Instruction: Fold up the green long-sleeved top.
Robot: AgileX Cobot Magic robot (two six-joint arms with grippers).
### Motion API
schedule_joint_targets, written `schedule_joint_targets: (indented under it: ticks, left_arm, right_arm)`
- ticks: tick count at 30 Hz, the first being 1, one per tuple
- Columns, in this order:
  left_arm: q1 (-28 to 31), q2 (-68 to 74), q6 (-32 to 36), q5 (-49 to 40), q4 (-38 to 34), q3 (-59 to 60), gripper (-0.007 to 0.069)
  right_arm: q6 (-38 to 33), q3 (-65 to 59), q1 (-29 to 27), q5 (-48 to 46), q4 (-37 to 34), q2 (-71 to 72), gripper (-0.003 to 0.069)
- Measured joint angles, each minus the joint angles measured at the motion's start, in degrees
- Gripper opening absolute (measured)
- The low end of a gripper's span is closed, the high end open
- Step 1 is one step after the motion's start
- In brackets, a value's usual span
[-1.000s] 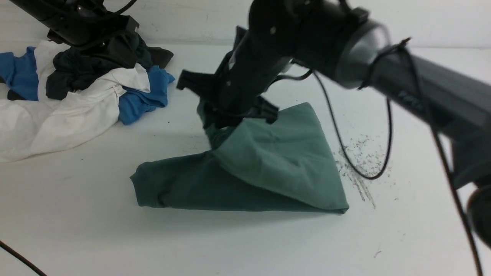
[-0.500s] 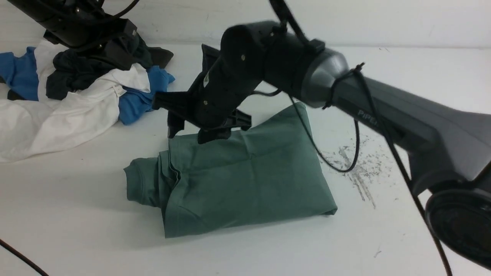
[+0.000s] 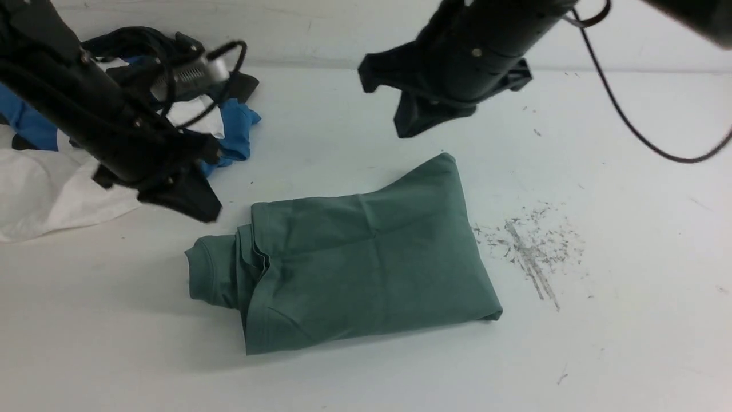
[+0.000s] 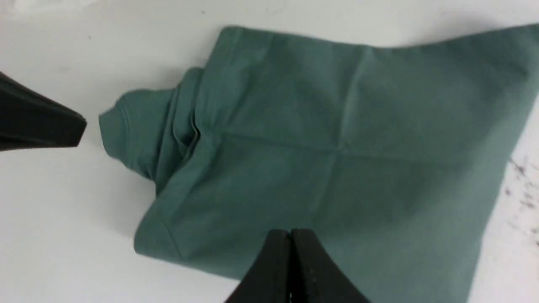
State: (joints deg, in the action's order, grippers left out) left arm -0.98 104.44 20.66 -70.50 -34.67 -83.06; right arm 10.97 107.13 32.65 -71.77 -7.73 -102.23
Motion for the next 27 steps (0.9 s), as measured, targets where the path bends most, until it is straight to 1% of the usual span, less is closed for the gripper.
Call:
schedule_joint_targets:
  ticks: [1,2,3,5,8,10,13,14,15,16,19,21,22,24,27]
  left_arm:
    - [-0.91,0.42,0.99,0.19,-2.05,1.37,-0.0001]
    - [-1.09,0.54,0.99,0.28,-2.39,1.58,-0.0001]
    - [-2.55,1.51,2.35,1.71,-4.32,2.67,-0.0001]
    - [-4.58,3.53,3.39,4.51,-5.58,3.14,-0.0001]
    - [-5.9,6.21,3.81,7.67,-5.58,3.22,-0.0001]
    - [-6.27,9.0,3.94,11.15,-3.86,3.29,-0.0001]
    - [-5.57,10.4,2.47,13.08,1.82,3.29,-0.0001]
    - [-5.06,10.4,1.02,13.09,4.45,3.29,-0.0001]
    - [-4.92,10.4,0.77,13.09,4.86,3.29,-0.0001]
    - [-3.57,9.99,-1.71,13.03,8.07,3.29,-0.0001]
    - [-0.91,8.3,-5.41,11.95,12.67,3.29,-0.0001]
    - [0.23,7.08,-6.53,11.31,13.55,3.29,-0.0001]
    - [1.72,4.84,-7.56,10.0,14.22,3.29,-0.0001]
    - [2.5,2.23,-7.9,8.37,14.1,3.29,-0.0001]
    - [2.05,-2.25,-8.02,4.73,12.46,3.29,-0.0001]
  right_arm:
    - [0.26,-2.97,0.0,-0.09,1.53,2.42,-0.0013]
    - [0.37,-3.55,0.0,-0.09,1.86,2.86,-0.0013]
    - [1.1,-7.29,0.0,-0.29,4.26,5.73,-0.0013]
    - [2.34,-11.63,0.0,-0.49,7.08,9.14,-0.0014]
    - [3.3,-15.3,0.0,-0.54,9.34,12.29,-0.0014]
    - [3.55,-17.65,0.0,-0.54,11.31,14.8,-0.0014]
    - [3.65,-19.86,0.0,-0.54,11.94,17.92,-0.0014]
    - [3.65,-20.95,0.0,-0.48,12.0,19.79,-0.0015]
    - [3.65,-20.95,0.0,-0.5,12.0,19.79,-0.0015]
    - [3.65,-22.51,0.0,-0.47,12.14,22.77,-0.0014]
    - [3.65,-25.38,0.0,-0.47,12.83,28.68,-0.0014]
    - [3.65,-26.76,0.0,-0.54,13.1,31.61,-0.0014]
    - [3.72,-28.88,0.0,-0.58,13.66,36.22,-0.0014]
    - [4.03,-30.83,0.0,-0.58,14.43,40.31,-0.0014]
    - [5.31,-34.71,0.0,-0.66,16.38,47.7,-0.0015]
